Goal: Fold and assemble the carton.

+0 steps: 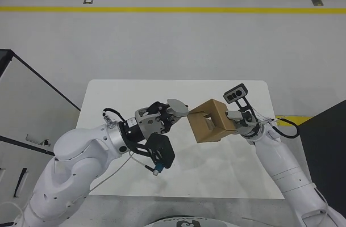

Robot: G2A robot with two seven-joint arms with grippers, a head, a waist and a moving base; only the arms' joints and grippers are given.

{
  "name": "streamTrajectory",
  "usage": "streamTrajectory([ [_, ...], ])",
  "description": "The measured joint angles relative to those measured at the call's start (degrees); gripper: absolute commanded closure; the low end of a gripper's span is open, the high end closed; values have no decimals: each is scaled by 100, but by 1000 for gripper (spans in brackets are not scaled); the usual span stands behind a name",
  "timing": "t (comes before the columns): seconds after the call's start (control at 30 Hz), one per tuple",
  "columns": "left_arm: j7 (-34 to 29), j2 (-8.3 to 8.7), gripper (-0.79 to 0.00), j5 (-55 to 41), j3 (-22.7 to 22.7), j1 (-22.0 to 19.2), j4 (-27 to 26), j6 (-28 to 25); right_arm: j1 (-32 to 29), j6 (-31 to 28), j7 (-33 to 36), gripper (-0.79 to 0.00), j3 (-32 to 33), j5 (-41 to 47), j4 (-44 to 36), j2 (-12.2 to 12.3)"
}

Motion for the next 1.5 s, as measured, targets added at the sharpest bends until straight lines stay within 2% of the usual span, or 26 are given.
streamTrajectory([
  [0.2, 19, -4, 0, -86, -24, 37, 29, 65, 0, 0, 0, 0, 0, 0, 0, 0],
  [0.3, 150, 6, 0, -304, -193, 105, 132, 34, 0, 0, 0, 0, 0, 0, 0, 0],
  [0.7, 755, 122, 0, -960, -1473, 705, 556, -305, 0, 0, 0, 0, 0, 0, 0, 0],
  [0.8, 1146, 151, 0, -1034, -1584, 576, 785, -564, 0, 0, 0, 0, 0, 0, 0, 0],
  [0.93, 1941, 215, 0, -852, -1560, -98, 1507, -1144, 0, 0, 0, 0, 0, 0, 0, 0],
  [0.97, 2113, 232, -58, -785, -1546, -281, 1711, -1285, 0, 0, 0, 0, 0, 0, 0, 0],
  [1.0, 2315, 249, -369, -739, -1524, -463, 1906, -1437, 0, 0, 0, 0, 0, 0, 0, 0],
  [1.03, 2613, 276, -785, -666, -1490, -695, 2159, -1648, 0, 0, 0, 0, 0, 0, 0, 0],
  [1.17, 3546, 374, -785, -121, -1266, -1351, 2941, -2116, 0, 0, 0, 0, 0, 0, 0, 0],
  [1.27, 4242, 441, -785, 11, -937, -1760, 3466, -2106, 0, 0, 0, 0, 0, 0, 0, 0],
  [1.33, 4358, 484, -785, -43, -702, -1909, 3676, -1909, 0, 0, 0, 0, 0, 0, 0, 0],
  [1.5, 4343, 484, -785, -50, -714, -1899, 3661, -1898, 0, 0, 0, 0, 0, 0, 0, 0],
])
